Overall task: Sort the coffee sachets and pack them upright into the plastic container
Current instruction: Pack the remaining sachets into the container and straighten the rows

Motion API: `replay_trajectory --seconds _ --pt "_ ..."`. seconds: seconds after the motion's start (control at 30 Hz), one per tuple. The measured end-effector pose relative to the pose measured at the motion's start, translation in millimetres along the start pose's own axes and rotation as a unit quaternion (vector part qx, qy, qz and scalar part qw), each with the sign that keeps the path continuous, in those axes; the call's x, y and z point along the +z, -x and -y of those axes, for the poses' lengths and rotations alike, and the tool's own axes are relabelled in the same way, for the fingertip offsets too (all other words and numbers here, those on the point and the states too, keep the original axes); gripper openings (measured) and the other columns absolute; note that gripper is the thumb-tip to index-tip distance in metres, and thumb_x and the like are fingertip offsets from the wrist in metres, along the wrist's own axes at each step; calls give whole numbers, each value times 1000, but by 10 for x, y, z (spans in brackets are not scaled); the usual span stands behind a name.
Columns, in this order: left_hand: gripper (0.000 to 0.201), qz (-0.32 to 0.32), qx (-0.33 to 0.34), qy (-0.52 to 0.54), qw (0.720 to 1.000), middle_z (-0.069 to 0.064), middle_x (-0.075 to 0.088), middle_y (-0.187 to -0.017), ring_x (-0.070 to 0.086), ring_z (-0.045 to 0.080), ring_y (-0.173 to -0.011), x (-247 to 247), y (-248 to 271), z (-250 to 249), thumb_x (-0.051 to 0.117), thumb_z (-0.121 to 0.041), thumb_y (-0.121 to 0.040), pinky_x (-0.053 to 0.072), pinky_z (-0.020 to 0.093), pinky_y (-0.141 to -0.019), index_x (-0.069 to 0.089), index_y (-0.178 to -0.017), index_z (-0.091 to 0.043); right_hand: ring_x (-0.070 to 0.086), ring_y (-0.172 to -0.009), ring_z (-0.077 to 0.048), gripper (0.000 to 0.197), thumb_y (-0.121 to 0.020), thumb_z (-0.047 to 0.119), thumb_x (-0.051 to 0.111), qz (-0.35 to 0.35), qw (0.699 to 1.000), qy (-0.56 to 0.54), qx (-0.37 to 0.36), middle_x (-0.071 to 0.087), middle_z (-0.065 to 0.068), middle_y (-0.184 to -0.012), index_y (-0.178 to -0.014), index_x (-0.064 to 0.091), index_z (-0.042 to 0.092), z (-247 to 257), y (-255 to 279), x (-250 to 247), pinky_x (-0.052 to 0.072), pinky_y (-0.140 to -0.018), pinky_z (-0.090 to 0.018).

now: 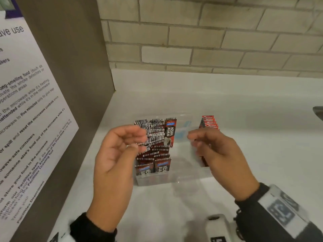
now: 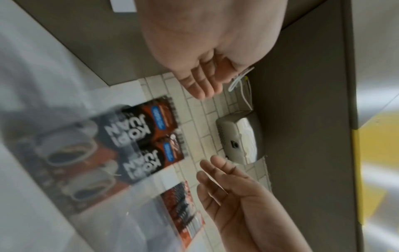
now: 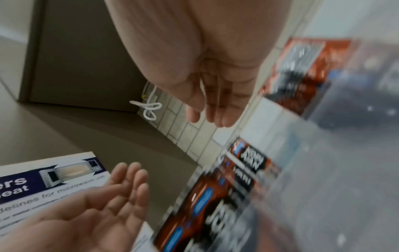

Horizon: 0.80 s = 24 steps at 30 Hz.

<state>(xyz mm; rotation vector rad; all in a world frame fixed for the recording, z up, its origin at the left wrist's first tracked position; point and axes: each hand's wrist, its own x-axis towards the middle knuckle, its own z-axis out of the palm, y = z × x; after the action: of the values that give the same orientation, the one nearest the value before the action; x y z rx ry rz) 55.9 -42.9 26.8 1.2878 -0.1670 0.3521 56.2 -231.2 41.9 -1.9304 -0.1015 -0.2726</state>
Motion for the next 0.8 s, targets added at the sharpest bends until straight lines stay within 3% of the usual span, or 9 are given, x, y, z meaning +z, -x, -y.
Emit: replay_trajectory --seconds 0.07,0.13,0.2,0.27,0.37,0.47,0.6,0.7,0.8 --pt "40 48 -50 -19 997 2 71 -84 66 12 -81 161 68 -20 48 6 -82 54 20 -70 71 -82 -26 57 -85 -4 45 -83 -15 49 -9 989 127 -73 62 10 -98 -86 64 27 -68 -87 -303 46 -71 -15" --pt "42 96 -108 -63 988 4 72 -85 67 12 -79 351 131 19 44 16 -86 54 20 -69 69 -87 -18 54 -86 -1 50 -82 -14 51 12 970 227 -89 55 16 -98 -89 60 35 -205 -234 -615 43 -70 -11" --pt "41 121 -149 -106 976 0 72 -90 67 8 -85 539 177 104 46 17 -85 54 22 -76 67 -94 -17 50 -88 -3 45 -85 -5 56 49 952 292 -84 49 17 -99 -99 57 38 -348 -347 -830 41 -75 -11" --pt "44 123 -157 -147 969 -9 72 -95 66 3 -91 722 202 189 50 16 -83 50 24 -86 66 -97 -23 44 -97 -5 38 -88 8 60 94 939 318 -92 45 14 -106 -112 57 36 -483 -393 -948 40 -84 -19" --pt "46 90 -152 -177 968 -14 68 -103 62 -4 -96 968 210 260 53 11 -85 46 19 -88 62 -101 -31 35 -109 -6 41 -89 23 60 155 926 325 -113 38 11 -113 -127 51 37 -611 -446 -1006 32 -86 -18" --pt "48 50 -145 -197 968 -20 63 -112 58 -9 -99 1087 245 275 53 8 -86 44 13 -84 59 -103 -37 32 -112 -5 42 -90 24 58 188 923 310 -131 34 12 -115 -129 49 38 -657 -515 -1017 31 -87 -18" --pt "52 1 -133 -178 975 -13 68 -109 62 -1 -99 965 306 154 51 16 -83 50 30 -91 63 -106 -30 37 -104 -2 39 -89 26 59 201 931 270 -140 36 15 -113 -122 49 45 -675 -515 -1048 30 -82 -8" --pt "51 -37 -94 -142 985 -3 72 -101 67 10 -91 749 282 16 44 21 -81 55 24 -76 66 -102 -19 43 -99 6 36 -86 26 61 172 957 192 -135 40 22 -109 -110 48 50 -593 -504 -1045 38 -75 -4" --pt "50 -56 -58 -136 987 -3 73 -91 65 8 -79 497 189 -80 39 23 -80 51 15 -63 66 -94 -16 45 -98 10 31 -86 24 61 128 972 147 -135 44 24 -107 -105 53 47 -479 -529 -985 40 -73 -2"
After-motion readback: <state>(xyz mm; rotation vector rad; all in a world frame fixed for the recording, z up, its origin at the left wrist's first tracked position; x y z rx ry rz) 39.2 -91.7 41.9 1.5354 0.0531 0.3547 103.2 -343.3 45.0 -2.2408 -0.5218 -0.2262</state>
